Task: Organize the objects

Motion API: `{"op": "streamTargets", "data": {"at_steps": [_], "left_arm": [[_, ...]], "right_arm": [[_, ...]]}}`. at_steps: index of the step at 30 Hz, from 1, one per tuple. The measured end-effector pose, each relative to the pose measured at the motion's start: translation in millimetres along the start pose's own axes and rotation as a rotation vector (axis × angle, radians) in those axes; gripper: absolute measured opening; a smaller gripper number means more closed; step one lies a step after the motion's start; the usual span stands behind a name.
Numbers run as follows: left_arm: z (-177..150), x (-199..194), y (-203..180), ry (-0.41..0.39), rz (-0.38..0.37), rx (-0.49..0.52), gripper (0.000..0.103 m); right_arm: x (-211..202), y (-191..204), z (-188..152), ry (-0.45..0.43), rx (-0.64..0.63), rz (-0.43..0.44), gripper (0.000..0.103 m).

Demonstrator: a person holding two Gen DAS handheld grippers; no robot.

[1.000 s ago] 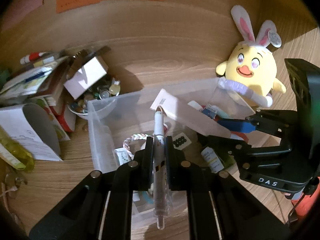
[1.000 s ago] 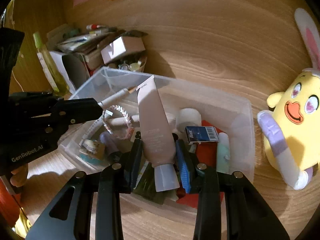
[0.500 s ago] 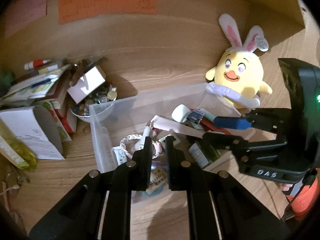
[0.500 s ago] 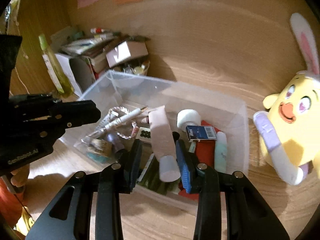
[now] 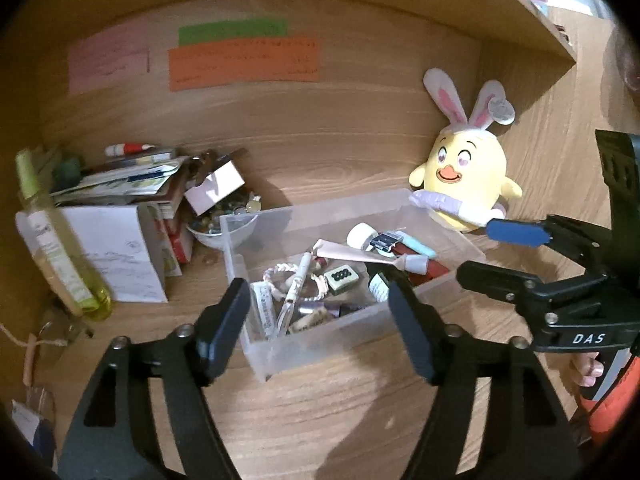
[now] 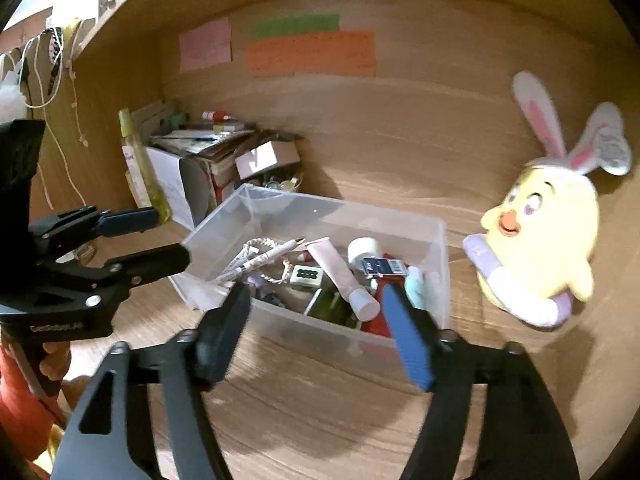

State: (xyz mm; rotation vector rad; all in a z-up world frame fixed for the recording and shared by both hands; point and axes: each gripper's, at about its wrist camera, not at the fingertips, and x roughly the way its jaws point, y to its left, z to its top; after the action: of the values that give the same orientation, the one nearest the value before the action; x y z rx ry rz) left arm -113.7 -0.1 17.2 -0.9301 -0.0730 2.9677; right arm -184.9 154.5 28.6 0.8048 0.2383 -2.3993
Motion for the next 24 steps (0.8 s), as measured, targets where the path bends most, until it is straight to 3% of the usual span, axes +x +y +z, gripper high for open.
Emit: {"op": "streamTargets", "data": {"at_steps": [2,6,14,24], "left_arm": [[-6.0,-5.0,-0.9,-0.013,0.0,-0.008,0.084],[-19.3,-11.0,-3.7,-0.022,0.001,-0.026,0.092],[-36.5,-11.3,-7.0,-0.002,-0.018,-0.052,0.092],[-39.6,-13.7,-12.5,-0.009,-0.025,-0.04,0.093]], "right_arm": [[-6.4,-1.4,-7.2,-0.013,0.024,0.0,0.08],[-10.6,-2.7,-21.5,-0.018,0.055,-0.018,0.081],[-15.9,-6.2,-46.4,-0.007,0.102,0.001,0.081],[-18.4,-7.9,-47.1,-0.014,0.108,0.016,0.081]]}}
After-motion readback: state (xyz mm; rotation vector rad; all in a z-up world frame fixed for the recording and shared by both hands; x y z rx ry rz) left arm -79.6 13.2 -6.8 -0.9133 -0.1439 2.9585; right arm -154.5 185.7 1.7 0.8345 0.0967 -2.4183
